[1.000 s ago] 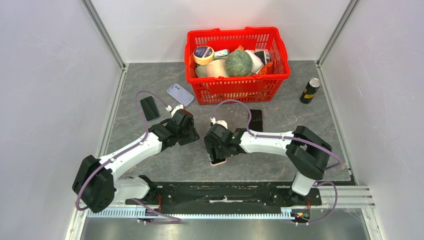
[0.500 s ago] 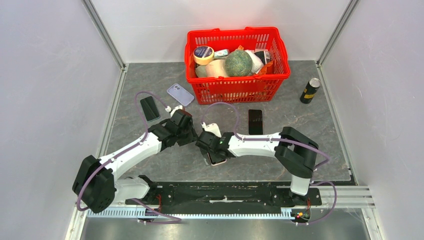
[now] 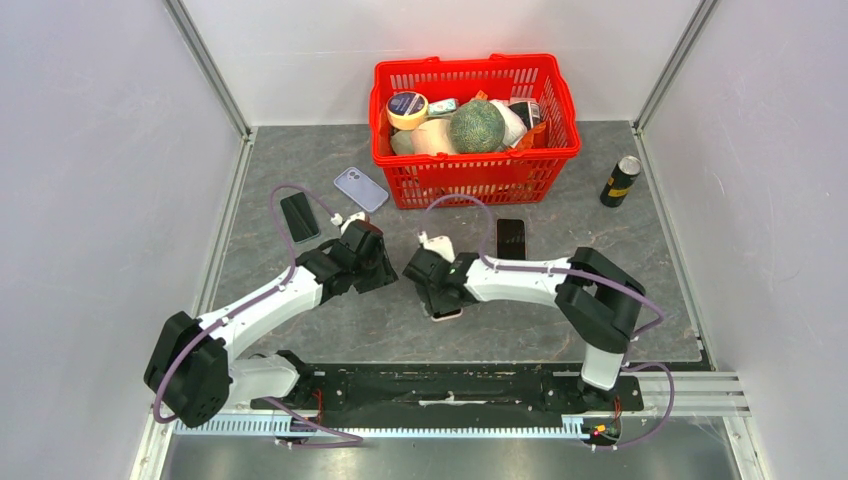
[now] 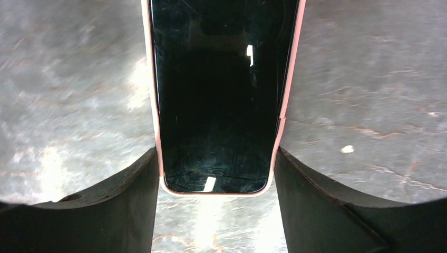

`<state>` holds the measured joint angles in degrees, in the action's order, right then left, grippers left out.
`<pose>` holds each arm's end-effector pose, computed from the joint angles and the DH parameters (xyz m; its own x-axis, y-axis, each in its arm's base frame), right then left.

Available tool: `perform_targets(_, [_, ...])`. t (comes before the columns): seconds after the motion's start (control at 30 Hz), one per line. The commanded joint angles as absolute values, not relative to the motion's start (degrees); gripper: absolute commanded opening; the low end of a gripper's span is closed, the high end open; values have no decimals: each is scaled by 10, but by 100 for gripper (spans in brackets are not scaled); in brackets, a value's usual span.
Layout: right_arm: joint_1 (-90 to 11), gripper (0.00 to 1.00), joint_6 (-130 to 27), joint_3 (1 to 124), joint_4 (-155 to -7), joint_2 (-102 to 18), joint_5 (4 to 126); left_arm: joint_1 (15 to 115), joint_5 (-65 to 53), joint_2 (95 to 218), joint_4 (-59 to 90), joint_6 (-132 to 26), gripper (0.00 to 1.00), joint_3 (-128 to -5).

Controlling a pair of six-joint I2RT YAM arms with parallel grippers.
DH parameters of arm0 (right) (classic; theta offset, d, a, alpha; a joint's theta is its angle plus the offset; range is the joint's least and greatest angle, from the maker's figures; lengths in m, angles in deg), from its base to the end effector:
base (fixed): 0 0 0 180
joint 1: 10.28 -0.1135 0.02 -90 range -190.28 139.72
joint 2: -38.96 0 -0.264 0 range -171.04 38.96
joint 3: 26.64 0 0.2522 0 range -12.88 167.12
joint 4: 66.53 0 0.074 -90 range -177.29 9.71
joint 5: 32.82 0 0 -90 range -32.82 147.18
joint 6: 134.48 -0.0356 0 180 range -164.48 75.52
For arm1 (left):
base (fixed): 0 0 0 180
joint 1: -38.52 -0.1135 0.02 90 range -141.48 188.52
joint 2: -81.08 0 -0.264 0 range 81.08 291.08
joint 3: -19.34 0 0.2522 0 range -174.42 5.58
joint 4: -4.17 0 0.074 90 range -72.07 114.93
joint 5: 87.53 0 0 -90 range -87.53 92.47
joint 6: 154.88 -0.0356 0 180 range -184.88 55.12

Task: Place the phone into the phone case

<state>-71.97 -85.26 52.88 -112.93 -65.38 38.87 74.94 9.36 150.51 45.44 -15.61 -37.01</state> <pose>0.1754 0.3019 0.1614 -0.8546 -0.2789 -0.4380 -0.3033 0.9528 -0.0149 0.1929 -0.1370 0.2147 -0.8307 -0.3221 -0.4542 -0.1476 0.9139 -0.3781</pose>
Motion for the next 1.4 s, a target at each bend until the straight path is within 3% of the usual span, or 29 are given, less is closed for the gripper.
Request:
perform_targets(0.0, [-642,36,-849,493,-1144,-626,343,746,84,1489,437,-179,49,-363])
perform_targets(0.3, [-535,37,-814,521,-1122,-653,361,745,76,1494,436,-183,49,-369])
perform_targets(0.6, [-491,53,-778,556,-1109,-683,352,745,76,1493,440,-183,49,-373])
perform_targets(0.7, [-487,65,-770,562,-1110,-686,354,745,76,1493,443,-183,48,-376])
perform_targets(0.87, [-487,96,-762,556,-1112,-664,368,744,79,1493,443,-180,49,-377])
perform_targets(1.37, [-487,97,-780,445,-1066,-456,456,695,130,1505,469,-149,55,-416])
